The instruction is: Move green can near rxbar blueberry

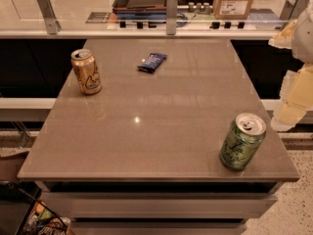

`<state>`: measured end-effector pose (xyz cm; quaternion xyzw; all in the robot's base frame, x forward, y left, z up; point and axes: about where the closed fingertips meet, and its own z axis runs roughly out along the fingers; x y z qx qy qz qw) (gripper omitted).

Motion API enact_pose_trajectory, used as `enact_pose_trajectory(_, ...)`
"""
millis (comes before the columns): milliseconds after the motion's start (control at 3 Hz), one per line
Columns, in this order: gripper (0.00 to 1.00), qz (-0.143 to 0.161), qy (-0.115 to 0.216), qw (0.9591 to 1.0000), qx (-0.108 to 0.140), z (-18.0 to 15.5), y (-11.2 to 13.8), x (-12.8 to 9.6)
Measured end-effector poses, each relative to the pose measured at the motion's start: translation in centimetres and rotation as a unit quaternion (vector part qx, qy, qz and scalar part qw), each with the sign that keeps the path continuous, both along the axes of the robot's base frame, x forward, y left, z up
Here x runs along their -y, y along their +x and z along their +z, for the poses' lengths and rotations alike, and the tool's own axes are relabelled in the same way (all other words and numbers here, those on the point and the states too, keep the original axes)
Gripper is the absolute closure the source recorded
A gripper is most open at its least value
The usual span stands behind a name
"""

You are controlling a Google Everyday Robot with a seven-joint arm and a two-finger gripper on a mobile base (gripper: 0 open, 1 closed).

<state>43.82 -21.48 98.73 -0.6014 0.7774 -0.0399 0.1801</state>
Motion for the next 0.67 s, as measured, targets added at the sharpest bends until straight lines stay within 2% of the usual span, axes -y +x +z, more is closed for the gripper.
enact_pose_trajectory(333,0.0,0.002,0.032,0.9995,0.004,-0.2,-0.3,0.5)
enact_pose_trajectory(667,0.0,0.013,0.087,0.9961,0.013,-1.3,-0.7,1.5)
